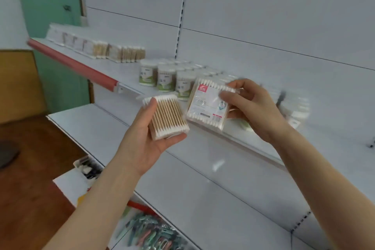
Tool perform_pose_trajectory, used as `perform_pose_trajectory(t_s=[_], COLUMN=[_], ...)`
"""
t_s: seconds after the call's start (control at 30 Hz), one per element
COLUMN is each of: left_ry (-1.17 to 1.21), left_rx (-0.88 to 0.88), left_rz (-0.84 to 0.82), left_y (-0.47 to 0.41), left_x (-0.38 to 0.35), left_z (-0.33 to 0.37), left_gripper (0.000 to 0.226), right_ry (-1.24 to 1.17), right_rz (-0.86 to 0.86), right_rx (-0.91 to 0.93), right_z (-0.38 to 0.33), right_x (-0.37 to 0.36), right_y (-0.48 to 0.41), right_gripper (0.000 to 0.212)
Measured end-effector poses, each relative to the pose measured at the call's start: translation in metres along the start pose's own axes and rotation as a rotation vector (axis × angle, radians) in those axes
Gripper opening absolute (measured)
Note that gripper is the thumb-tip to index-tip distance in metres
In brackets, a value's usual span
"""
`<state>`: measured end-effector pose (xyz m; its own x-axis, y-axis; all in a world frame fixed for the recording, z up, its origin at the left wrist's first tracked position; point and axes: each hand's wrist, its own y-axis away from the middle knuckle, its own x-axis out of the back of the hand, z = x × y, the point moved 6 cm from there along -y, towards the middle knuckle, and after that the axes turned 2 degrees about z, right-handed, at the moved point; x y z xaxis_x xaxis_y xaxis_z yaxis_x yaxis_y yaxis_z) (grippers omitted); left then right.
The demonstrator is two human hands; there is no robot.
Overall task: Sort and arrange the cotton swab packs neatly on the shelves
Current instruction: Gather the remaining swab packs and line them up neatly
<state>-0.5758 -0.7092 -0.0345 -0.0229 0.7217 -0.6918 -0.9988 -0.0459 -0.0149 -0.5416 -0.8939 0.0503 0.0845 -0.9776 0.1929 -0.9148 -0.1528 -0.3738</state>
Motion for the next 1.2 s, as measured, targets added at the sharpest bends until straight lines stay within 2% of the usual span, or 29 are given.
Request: perform_pose_trajectory(t_s=[0.13,0.27,0.47,0.67,0.83,0.97,1.07,1.2], left_ry=[0.003,-0.061,-0.209,-0.436,-0.636,-0.742,-0.761,-0.741], left_rx=[-0.031,-0.006,-0.026,-0.164,-0.296,-0.395,-0.455,-0.443], left_rz=[0.043,0.067,0.099,0.11,0.213,0.237,0.226,0.177], left_y=[-0.008,-0.02,-0.048,-0.098,-0.153,-0.194,-0.222,-0.252], left_x=[0.072,0.149,0.222,0.261,0.291,0.306,0.314,0.321], left_z=[0.064,0.121,0.182,0.224,0.258,0.282,0.296,0.305], left_gripper=[0.054,0.045,0.058,0.053,0.058,0.031,0.032,0.042], right_ry=[-0.015,0.001,0.11,0.365,0.477,0.588,0.695,0.82], right_rz=[-0.074,-0.108,-0.087,0.096,0.224,0.26,0.26,0.257], right_rx=[0.015,-0.034,-0.04,0.085,0.022,-0.025,-0.023,-0.043], right_z=[0.0,0.001,0.0,0.005,0.04,0.06,0.068,0.078], right_x=[-0.097,-0.189,-0.277,-0.313,-0.322,-0.339,-0.352,-0.367], right_y=[-0.035,-0.07,-0.129,-0.226,-0.314,-0.362,-0.386,-0.402], right_gripper=[0.009,0.014,0.015,0.03,0.027,0.026,0.026,0.029])
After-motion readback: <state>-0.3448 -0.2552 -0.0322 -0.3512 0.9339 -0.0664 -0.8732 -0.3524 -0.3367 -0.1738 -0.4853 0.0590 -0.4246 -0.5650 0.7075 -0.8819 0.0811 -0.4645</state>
